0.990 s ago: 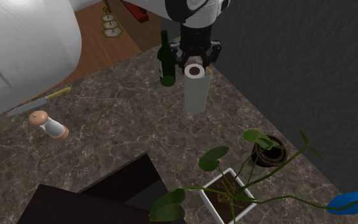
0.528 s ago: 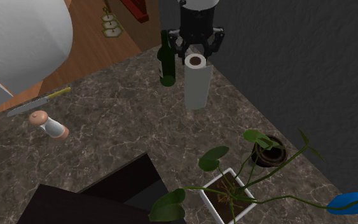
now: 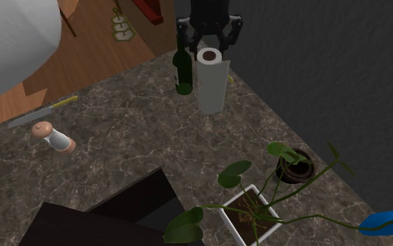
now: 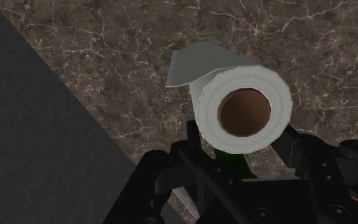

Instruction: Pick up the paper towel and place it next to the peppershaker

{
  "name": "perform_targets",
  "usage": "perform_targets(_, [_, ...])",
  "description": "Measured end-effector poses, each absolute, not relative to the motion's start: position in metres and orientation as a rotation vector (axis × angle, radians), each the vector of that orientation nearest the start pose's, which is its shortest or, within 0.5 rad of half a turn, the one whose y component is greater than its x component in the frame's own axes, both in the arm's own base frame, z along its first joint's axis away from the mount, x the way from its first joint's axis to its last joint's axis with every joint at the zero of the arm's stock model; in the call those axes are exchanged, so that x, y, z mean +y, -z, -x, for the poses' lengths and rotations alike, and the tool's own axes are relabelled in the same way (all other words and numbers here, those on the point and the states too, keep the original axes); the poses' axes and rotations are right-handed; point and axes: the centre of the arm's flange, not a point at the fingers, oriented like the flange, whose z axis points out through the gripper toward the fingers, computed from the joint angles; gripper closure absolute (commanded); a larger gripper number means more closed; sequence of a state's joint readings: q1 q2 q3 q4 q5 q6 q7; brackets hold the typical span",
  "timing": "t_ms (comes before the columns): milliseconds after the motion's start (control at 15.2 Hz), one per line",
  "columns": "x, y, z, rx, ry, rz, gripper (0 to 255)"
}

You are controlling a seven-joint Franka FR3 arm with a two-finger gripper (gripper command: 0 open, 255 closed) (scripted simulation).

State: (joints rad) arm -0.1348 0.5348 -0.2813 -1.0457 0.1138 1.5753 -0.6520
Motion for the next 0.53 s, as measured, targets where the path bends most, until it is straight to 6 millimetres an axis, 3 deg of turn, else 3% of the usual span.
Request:
perform_targets(132, [-0.196,-0.548,-0.663,-0.435,-0.005,3.142,255])
perform_targets(528, [-0.115,-0.538,-0.656,-0.436,-0.006,3.141,255])
